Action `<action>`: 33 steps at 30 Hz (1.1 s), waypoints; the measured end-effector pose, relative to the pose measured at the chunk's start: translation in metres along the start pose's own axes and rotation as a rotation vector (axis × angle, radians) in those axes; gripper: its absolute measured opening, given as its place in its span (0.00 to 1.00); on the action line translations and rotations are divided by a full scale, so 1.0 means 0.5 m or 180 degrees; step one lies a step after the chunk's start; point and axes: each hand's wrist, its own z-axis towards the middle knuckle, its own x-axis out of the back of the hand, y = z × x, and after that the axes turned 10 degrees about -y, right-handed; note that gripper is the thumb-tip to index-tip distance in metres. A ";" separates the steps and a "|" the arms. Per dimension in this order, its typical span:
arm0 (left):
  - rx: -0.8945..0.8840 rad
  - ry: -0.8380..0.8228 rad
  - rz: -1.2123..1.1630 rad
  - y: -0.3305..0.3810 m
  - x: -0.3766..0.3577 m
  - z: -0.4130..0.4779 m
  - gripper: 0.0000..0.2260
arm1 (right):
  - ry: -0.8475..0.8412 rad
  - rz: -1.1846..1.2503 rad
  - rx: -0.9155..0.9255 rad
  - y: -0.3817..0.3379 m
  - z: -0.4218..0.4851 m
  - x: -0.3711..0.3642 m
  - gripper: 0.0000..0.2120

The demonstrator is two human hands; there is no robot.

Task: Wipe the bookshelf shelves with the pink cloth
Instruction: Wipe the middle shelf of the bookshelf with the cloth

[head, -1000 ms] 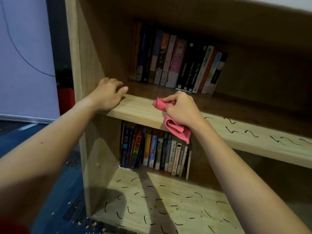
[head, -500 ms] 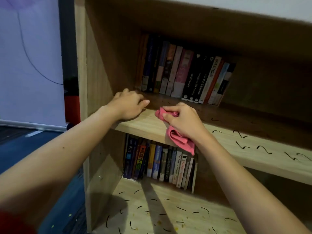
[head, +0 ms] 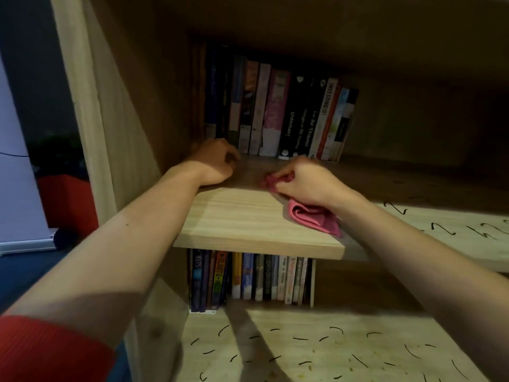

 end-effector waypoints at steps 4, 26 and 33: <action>0.0275 -0.0181 0.0078 -0.010 -0.005 0.018 0.14 | -0.0085 0.0003 0.0147 -0.026 0.035 -0.010 0.11; 0.0400 -0.0649 0.0268 0.001 0.001 0.016 0.16 | -0.0314 -0.0364 -0.0057 -0.004 0.116 0.009 0.13; 0.0497 -0.0646 0.0317 -0.001 0.002 0.014 0.16 | -0.0260 -0.0299 0.0058 0.005 0.170 0.004 0.11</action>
